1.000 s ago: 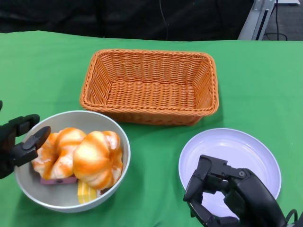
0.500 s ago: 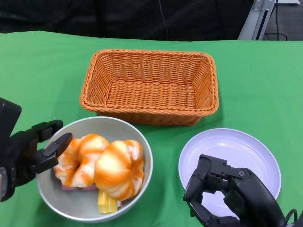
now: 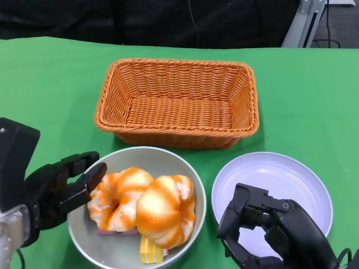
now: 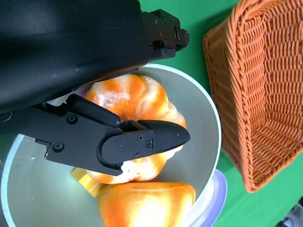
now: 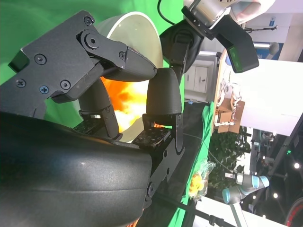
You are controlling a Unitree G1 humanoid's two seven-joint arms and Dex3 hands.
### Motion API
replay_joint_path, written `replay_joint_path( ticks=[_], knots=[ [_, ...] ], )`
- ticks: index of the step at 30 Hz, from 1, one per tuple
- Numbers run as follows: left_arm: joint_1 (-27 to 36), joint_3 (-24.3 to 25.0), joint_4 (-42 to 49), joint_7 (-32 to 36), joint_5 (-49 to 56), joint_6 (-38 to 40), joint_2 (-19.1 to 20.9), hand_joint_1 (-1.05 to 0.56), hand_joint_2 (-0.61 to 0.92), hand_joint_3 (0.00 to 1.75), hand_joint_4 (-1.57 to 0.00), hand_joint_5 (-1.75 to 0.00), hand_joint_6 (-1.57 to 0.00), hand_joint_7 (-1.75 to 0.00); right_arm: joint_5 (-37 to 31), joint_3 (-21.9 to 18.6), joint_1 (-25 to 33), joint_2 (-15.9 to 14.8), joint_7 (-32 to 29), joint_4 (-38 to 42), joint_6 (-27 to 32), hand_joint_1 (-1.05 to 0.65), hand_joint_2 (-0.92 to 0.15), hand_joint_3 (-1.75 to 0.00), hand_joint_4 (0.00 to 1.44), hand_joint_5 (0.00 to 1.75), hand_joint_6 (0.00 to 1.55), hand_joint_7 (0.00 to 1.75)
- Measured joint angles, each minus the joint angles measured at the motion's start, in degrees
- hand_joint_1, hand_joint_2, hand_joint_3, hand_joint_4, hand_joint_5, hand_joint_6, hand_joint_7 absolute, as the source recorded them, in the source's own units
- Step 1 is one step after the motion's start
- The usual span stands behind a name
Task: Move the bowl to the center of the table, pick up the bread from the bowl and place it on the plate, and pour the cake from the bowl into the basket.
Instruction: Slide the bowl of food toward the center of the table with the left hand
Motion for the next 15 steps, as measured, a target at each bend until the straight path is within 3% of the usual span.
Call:
replay_joint_path(
  ticks=[11,15],
  knots=[
    [0.5,0.6,-1.8,2.7,-0.3,1.1,-3.1,-0.59,0.92,0.64,0.00,0.00,0.00,0.00,0.0,0.4,-0.1,0.0,-0.1,0.0,-0.2,-0.30,-0.49,-1.08,0.72,1.67,0.67,1.45],
    [1.5,1.1,-1.7,4.5,0.1,-2.0,-4.6,-0.58,0.92,0.62,0.00,0.00,0.00,0.00,0.1,0.6,-0.1,0.0,-0.1,0.0,-0.1,-0.30,-0.49,-1.07,0.71,1.68,0.67,1.45]
  ],
)
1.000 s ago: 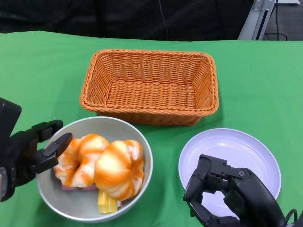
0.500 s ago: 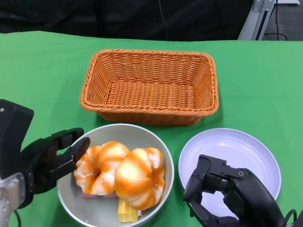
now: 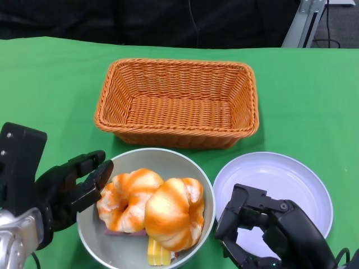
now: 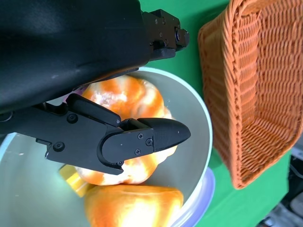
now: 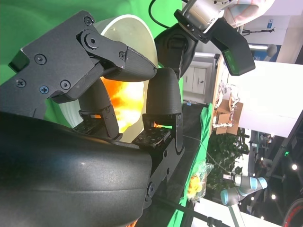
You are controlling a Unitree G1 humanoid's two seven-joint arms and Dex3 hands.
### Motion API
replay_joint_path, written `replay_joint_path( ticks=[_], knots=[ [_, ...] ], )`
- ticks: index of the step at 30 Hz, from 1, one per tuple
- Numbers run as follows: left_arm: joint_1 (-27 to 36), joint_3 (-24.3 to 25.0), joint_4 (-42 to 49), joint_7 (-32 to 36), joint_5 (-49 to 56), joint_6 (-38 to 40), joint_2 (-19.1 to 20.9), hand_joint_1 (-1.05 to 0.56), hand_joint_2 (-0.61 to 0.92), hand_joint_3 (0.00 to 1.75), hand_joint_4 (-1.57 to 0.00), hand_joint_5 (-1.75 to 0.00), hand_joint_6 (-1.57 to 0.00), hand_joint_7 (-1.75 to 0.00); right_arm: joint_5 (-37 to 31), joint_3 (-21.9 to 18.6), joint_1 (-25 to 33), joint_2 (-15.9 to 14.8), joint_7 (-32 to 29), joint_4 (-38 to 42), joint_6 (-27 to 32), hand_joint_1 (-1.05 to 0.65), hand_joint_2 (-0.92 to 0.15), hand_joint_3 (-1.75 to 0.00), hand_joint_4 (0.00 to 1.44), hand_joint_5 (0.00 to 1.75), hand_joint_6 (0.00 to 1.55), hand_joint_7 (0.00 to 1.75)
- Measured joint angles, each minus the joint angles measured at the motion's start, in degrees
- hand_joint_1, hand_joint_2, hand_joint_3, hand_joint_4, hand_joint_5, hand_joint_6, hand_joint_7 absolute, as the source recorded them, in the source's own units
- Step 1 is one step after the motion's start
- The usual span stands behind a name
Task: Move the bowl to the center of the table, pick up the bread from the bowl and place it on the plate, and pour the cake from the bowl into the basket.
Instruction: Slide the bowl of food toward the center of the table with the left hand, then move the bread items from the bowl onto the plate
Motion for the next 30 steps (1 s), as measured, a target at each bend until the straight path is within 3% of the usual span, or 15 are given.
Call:
replay_joint_path(
  ticks=[7,10,15,21,24,30],
  knots=[
    [0.8,-2.6,1.4,3.6,6.7,-8.7,0.1,-0.61,0.92,0.57,-0.02,-0.01,0.00,0.00,0.0,0.1,0.0,-0.1,-0.2,0.0,0.0,-0.29,-0.50,-1.06,0.71,1.68,0.67,1.43],
    [0.9,-3.2,3.2,5.6,9.8,-16.1,0.2,-0.58,0.92,0.56,-0.03,-0.02,-0.05,-0.02,0.1,0.2,0.0,-0.1,-0.2,0.0,0.1,-0.29,-0.50,-1.06,0.71,1.68,0.67,1.43],
    [1.4,-2.7,6.7,10.8,14.1,-28.3,0.0,-0.57,0.92,0.46,-0.15,-0.06,-0.14,-0.05,0.0,0.2,0.0,0.0,-0.3,0.0,0.3,-0.29,-0.50,-1.06,0.71,1.68,0.67,1.44],
    [1.7,-0.7,12.2,12.3,14.5,-41.4,-0.4,-0.55,0.92,0.37,-0.29,-0.12,-0.26,-0.07,0.0,0.2,0.0,-0.1,-0.4,0.0,0.2,-0.29,-0.49,-1.08,0.72,1.68,0.67,1.44],
    [1.7,1.1,15.8,11.2,12.4,-49.1,-0.7,-0.42,0.92,0.22,-0.65,-0.15,-0.50,-0.07,0.3,0.2,0.2,-0.1,-0.3,0.0,0.1,-0.27,-0.48,-1.06,0.71,1.65,0.67,1.39],
    [1.2,3.1,24.3,1.0,8.1,-65.0,1.9,-0.27,0.92,0.16,-0.97,-0.15,-0.83,-0.08,0.9,0.0,1.7,-0.8,0.0,-1.8,1.4,-0.23,-0.51,-0.98,0.69,1.56,0.68,1.26]
  ],
)
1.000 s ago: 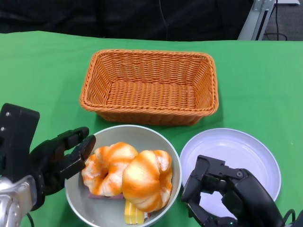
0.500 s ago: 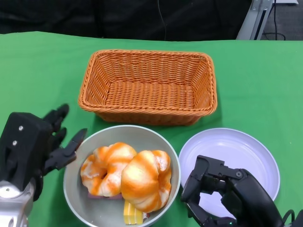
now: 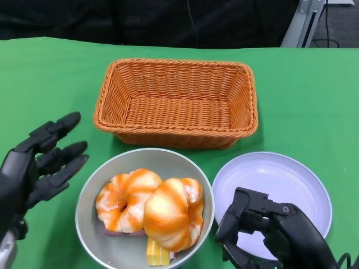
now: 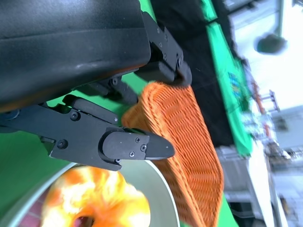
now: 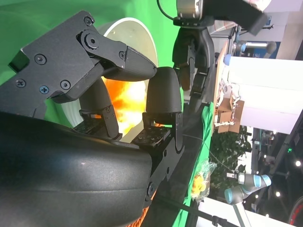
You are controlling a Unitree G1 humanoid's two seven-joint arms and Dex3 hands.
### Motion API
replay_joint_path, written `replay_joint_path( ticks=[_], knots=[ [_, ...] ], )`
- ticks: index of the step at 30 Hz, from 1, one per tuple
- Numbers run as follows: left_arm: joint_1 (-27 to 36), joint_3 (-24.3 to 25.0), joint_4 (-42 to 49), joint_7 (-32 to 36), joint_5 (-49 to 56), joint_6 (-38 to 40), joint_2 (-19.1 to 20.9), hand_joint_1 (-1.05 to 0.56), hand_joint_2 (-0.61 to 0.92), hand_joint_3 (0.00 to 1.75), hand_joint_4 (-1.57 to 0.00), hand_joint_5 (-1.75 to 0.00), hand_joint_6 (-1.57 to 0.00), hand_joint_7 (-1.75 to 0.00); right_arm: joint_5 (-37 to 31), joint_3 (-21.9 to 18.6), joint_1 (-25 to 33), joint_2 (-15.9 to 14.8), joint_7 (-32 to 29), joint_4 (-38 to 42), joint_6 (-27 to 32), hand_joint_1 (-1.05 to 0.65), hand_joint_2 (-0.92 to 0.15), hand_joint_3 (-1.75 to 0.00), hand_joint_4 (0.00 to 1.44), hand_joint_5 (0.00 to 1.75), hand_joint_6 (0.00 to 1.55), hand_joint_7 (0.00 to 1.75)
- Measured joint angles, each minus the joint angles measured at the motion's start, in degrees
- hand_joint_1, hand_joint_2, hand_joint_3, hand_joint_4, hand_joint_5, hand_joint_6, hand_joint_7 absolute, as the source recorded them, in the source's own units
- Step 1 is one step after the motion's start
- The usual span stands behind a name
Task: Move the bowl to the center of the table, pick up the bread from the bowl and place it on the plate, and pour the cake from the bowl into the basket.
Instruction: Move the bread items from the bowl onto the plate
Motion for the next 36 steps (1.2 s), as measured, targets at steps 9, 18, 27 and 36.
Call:
replay_joint_path(
  ticks=[9,18,27,36],
  knots=[
    [-0.9,1.6,4.2,-11.9,-8.5,-4.9,0.7,-0.10,0.92,0.25,-1.02,-0.74,-1.22,-0.10,2.5,-1.8,2.5,-2.3,1.5,-4.3,5.1,-0.18,-0.52,-0.94,0.65,1.46,0.69,1.08],
    [-0.1,4.8,2.1,-10.0,-12.4,-11.4,-6.2,-0.12,0.92,0.37,-0.82,-1.39,-0.99,-0.75,1.4,-3.8,4.0,-4.3,2.2,-5.8,4.3,-0.26,-0.78,-0.40,0.63,1.25,0.62,0.84],
    [2.4,2.7,-0.6,-7.1,-8.0,-17.6,-9.6,-0.08,0.74,0.72,-0.79,-1.49,-0.80,-1.17,-6.3,-7.5,4.1,-6.3,0.1,-10.6,2.8,-0.32,-0.90,-0.03,0.67,0.93,0.65,0.50],
    [2.8,1.0,-0.7,-6.2,-5.4,-17.6,-9.1,-0.08,0.73,0.73,-0.77,-1.49,-0.79,-1.17,-23.5,-7.2,-1.9,-8.3,-3.0,-15.1,4.3,-0.50,-0.89,-0.01,0.60,0.69,0.67,0.17]
  ],
)
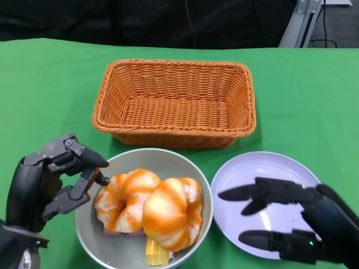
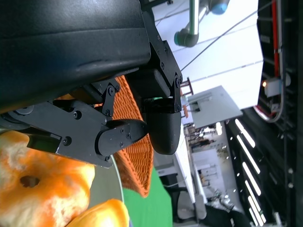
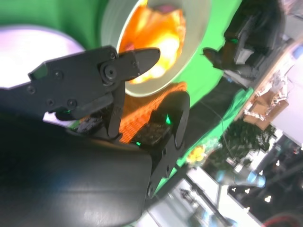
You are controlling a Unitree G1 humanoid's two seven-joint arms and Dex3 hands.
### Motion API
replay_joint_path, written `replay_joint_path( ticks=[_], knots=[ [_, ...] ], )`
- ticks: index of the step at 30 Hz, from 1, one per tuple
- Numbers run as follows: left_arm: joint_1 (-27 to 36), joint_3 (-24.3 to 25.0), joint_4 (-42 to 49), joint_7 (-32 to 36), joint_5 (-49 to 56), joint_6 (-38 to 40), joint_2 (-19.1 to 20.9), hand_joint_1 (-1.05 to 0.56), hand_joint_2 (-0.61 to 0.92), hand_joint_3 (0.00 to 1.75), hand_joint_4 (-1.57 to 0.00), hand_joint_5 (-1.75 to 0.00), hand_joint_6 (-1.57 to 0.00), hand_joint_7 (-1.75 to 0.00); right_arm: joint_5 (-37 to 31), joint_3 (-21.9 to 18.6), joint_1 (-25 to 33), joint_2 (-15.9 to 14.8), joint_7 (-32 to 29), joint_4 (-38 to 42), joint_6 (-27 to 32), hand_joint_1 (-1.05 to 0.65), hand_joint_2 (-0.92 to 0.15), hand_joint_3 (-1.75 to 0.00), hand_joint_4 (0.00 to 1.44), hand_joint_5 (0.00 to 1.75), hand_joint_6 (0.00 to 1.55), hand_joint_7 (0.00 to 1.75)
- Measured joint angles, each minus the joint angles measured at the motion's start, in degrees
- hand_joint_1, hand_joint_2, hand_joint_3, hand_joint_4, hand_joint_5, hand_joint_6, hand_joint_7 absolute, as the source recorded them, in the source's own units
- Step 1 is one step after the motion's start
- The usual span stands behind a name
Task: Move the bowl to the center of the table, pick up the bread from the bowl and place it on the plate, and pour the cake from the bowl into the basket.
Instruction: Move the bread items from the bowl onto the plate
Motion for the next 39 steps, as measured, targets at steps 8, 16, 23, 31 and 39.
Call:
replay_joint_path(
  ticks=[8,16,23,31,39],
  knots=[
    [0.2,-0.4,0.0,0.7,1.4,0.0,0.3,-0.10,0.73,0.76,-0.76,-1.50,-0.79,-1.17,-11.4,3.3,-5.6,-0.3,0.8,-2.2,5.1,-0.62,-0.92,0.00,0.62,0.45,0.66,0.03],
    [0.2,-0.4,0.1,1.9,1.6,-0.1,0.2,-0.10,0.71,0.80,-0.77,-1.49,-0.79,-1.18,-20.4,8.3,-10.9,0.8,2.9,-3.9,12.4,-0.66,-0.91,0.00,0.72,0.19,0.65,0.00],
    [0.5,-1.0,-0.6,2.5,1.4,1.5,-0.7,-0.11,0.71,0.81,-0.77,-1.50,-0.78,-1.18,-28.8,13.0,-16.7,3.5,2.7,-0.1,15.7,-0.70,-0.92,-0.02,0.78,0.18,0.64,0.00],
    [0.8,-1.6,-2.3,1.9,-2.4,7.2,-1.1,-0.10,0.72,0.80,-0.78,-1.53,-0.78,-1.19,-29.4,15.4,-20.4,4.3,2.8,6.1,16.8,-0.70,-0.92,-0.06,0.74,0.13,0.64,0.00],
    [0.7,-2.4,-5.2,0.5,-4.2,13.2,-0.3,-0.14,0.69,0.78,-0.80,-1.50,-0.80,-1.17,-29.2,17.8,-23.1,4.1,5.2,12.1,17.4,-0.74,-0.92,-0.06,0.75,0.10,0.62,0.01]
  ],
)
